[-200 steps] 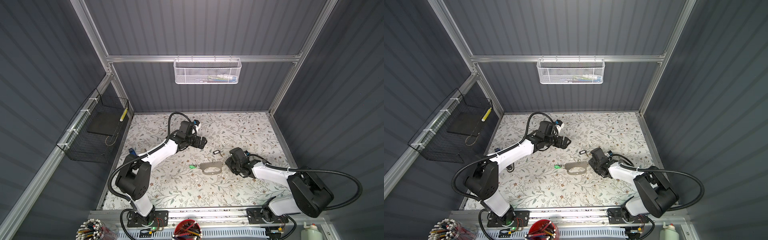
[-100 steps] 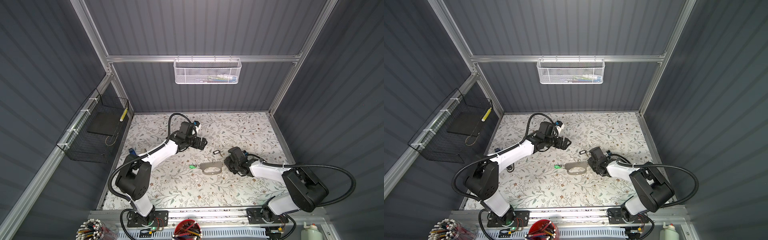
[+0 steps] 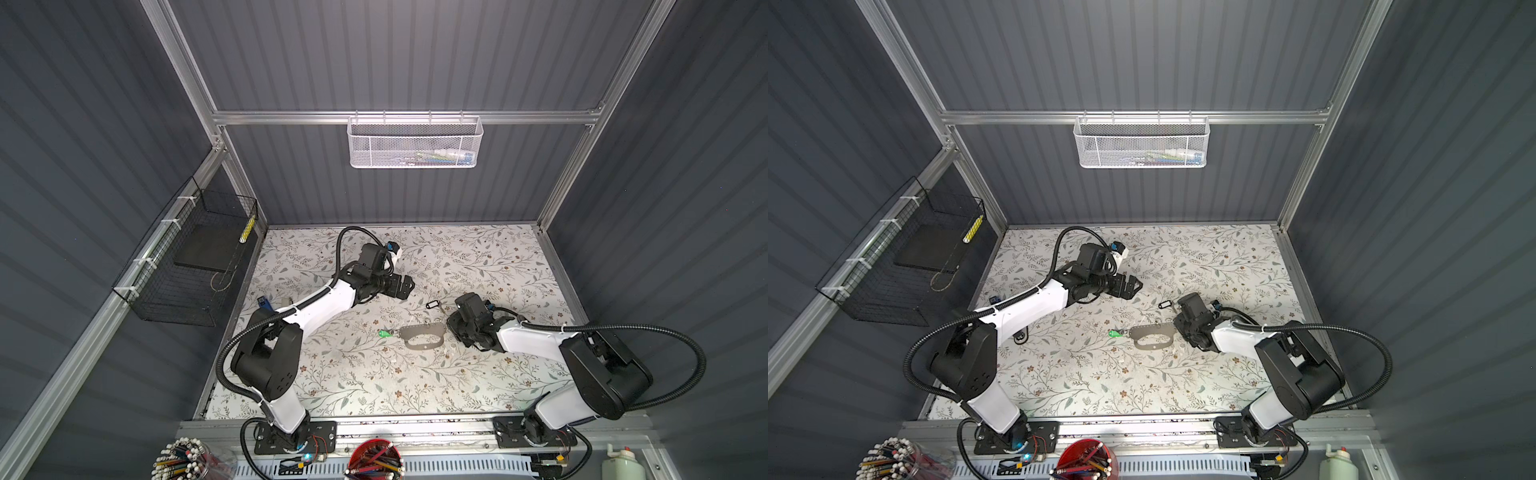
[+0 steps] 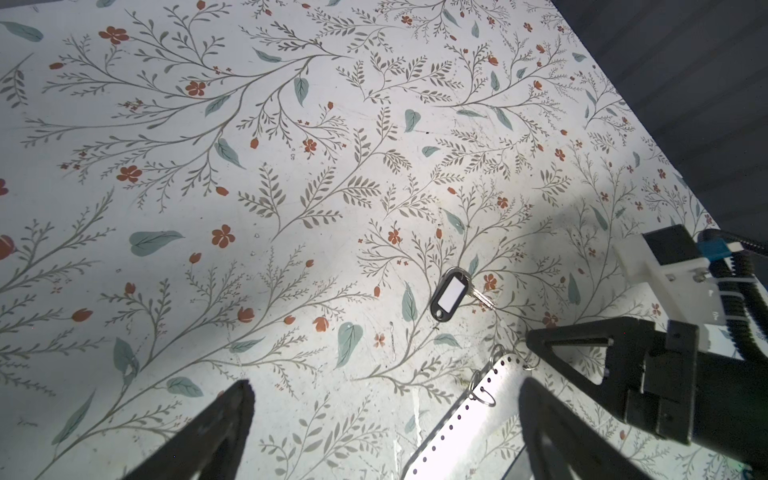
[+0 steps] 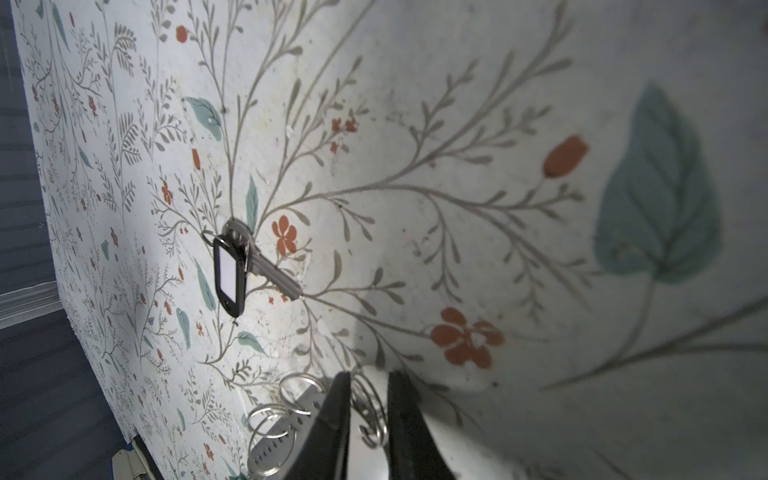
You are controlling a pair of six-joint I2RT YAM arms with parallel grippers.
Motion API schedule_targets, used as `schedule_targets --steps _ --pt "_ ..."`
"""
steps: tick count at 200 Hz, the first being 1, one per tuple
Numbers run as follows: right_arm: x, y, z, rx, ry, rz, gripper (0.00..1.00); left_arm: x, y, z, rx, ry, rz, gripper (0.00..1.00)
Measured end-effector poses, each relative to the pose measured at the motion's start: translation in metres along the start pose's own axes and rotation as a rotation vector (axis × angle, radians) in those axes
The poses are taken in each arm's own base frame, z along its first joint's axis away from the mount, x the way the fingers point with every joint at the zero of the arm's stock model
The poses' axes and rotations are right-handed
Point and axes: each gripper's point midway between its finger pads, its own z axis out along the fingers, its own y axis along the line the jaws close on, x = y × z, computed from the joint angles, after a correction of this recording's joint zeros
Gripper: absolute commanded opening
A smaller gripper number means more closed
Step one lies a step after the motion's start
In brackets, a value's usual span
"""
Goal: Put the keys on the keyring
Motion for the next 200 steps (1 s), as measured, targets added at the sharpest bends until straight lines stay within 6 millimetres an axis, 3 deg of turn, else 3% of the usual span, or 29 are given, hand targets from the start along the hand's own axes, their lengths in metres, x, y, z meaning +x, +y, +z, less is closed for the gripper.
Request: schedule_targets --steps 84,171,183,200 --pt "0.0020 -0.0014 0.0005 0.005 0.012 0.001 0.09 0.0004 -0.0019 0.0000 0.011 0.002 0.000 1.00" --pt "0.0016 0.0021 -0.0002 0.001 0.013 -0.002 0.06 0.0006 -0.0032 0.0000 0.018 0.004 0.000 1.00" --pt "0.0014 0.0033 -0.0004 -0.001 0.013 -0.003 0.08 0.0006 -0.0032 0.0000 0.018 0.004 0.000 1.00" --pt "0.0015 0.0037 -0.0005 -0.001 0.014 -0.008 0.18 0.0006 -0.0032 0.0000 0.018 0.004 0.000 1.00"
